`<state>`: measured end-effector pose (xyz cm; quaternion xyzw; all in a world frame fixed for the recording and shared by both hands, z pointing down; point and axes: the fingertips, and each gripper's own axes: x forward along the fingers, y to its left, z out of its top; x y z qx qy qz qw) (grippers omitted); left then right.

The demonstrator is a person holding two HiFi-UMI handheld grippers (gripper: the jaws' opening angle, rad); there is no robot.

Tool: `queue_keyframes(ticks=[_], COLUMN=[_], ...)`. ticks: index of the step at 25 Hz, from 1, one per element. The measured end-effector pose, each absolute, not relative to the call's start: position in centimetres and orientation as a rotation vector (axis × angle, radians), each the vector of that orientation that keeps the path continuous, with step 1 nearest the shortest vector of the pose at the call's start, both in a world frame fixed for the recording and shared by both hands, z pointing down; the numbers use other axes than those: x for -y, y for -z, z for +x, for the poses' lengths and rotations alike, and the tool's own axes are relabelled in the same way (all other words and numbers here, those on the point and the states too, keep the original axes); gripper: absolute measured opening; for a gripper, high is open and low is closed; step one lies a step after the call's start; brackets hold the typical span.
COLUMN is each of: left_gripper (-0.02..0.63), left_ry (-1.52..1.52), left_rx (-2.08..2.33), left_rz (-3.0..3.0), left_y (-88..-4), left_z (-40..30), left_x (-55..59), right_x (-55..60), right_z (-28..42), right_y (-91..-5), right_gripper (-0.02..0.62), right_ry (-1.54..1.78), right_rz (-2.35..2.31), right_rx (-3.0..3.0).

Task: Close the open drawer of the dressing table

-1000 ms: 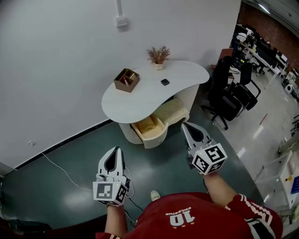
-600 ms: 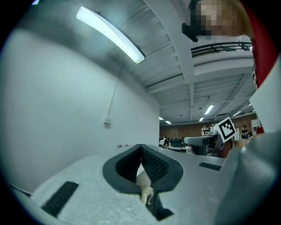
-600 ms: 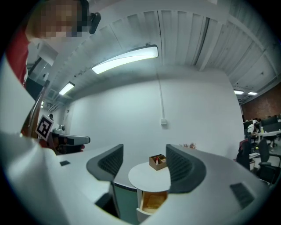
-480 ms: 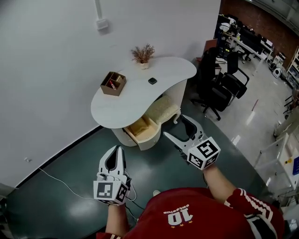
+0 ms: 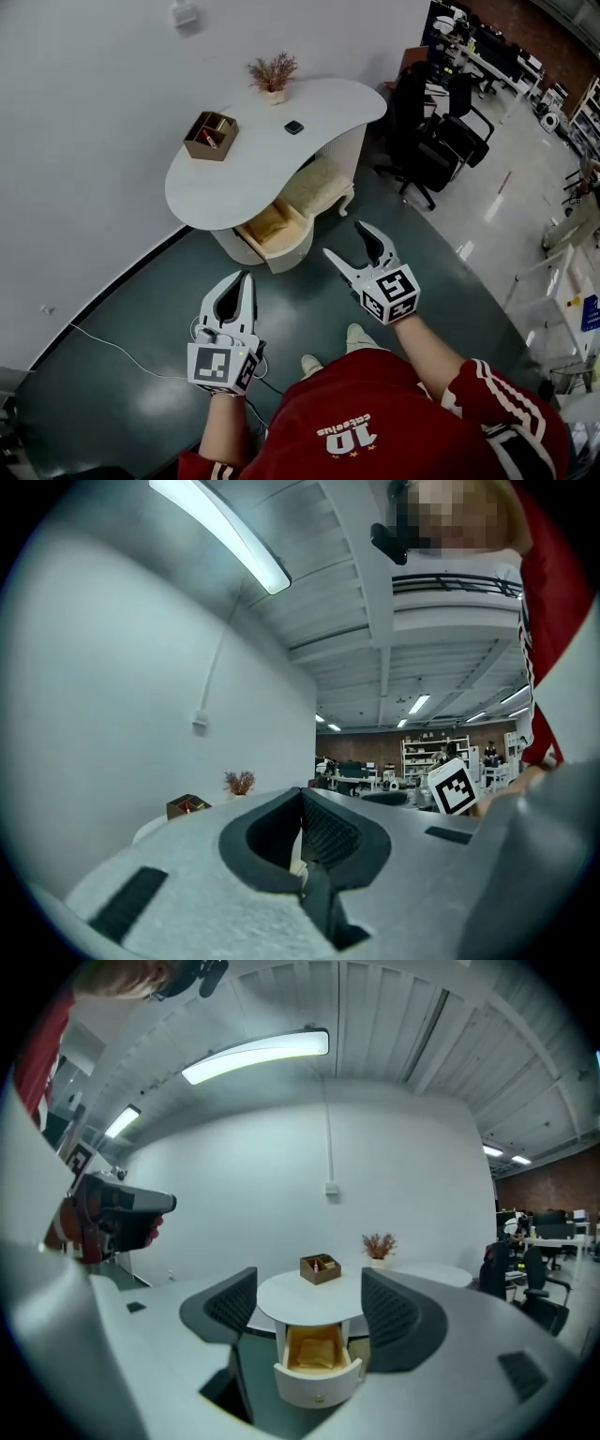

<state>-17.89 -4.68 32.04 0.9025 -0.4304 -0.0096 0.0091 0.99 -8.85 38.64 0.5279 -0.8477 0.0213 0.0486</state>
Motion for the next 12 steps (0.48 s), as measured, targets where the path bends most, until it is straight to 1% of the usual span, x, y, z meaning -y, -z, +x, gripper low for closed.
queue_keyframes(ticks=[12], left_gripper=[-0.002], left_ry=[-0.155], left_rx=[1.349], left_rz=[2.706], left_y=[-37.2], left_z=[-16.3], left_x=[8.7], right_x=[13.5], right_z=[-0.4], right_y=[-53.5], right_gripper=[0.322], right_ry=[-0.330], right_rz=[1.436], right_rx=[2.500])
